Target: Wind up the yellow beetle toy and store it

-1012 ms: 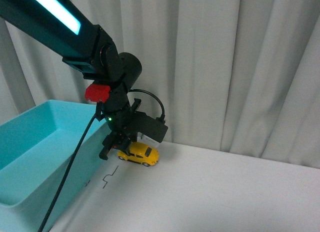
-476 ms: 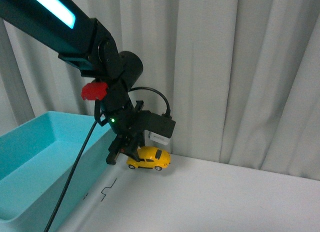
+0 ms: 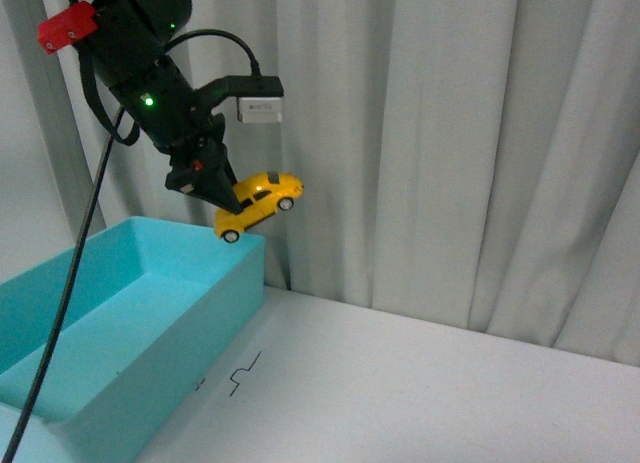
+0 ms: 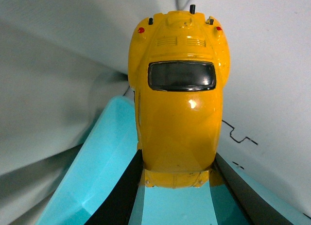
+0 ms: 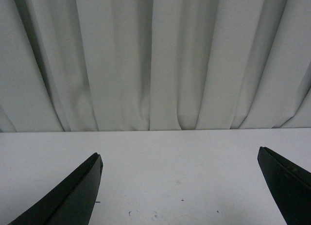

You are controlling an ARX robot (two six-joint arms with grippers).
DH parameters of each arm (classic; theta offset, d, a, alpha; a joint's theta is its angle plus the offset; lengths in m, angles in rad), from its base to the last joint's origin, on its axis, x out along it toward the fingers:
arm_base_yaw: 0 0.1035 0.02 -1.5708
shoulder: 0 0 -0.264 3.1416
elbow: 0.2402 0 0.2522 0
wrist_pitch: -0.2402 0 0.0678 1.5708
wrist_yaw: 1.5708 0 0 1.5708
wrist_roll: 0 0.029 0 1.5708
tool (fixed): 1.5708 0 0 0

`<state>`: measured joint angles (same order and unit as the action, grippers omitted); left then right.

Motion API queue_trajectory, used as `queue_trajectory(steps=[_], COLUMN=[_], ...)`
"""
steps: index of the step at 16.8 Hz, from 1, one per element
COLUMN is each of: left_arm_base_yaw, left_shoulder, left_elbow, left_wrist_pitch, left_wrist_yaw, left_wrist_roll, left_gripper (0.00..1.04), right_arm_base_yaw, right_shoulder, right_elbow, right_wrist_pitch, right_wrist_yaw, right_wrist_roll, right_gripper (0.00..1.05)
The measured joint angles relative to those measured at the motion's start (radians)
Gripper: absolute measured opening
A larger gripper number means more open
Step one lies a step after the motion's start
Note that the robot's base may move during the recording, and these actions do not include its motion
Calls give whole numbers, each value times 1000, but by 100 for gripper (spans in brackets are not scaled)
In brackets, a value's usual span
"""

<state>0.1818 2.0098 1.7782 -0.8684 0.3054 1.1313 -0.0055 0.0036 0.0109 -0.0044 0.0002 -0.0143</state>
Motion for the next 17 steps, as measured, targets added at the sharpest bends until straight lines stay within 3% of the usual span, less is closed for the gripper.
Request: queue_trajectory(steps=[2,6,11,17], left_arm_base_yaw=[69,159,154,198], left_shoulder=[-3,-18,-6,61], left_elbow=[8,-90,-159,-160], left_wrist_pitch=[-17,-58,84,111], left_wrist_yaw=[4,-105,-192,-296], left_wrist_roll=[-101,-183,-233,-291], left_gripper=[32,32,32,32], right_arm_base_yaw=[0,0,0,0], right_shoulder=[0,0,0,0], right_elbow=[0,0,0,0], right_wrist_pitch=[0,0,0,0], right_wrist_yaw=[0,0,0,0], right_wrist_roll=[0,0,0,0], right_gripper=[98,98,98,98])
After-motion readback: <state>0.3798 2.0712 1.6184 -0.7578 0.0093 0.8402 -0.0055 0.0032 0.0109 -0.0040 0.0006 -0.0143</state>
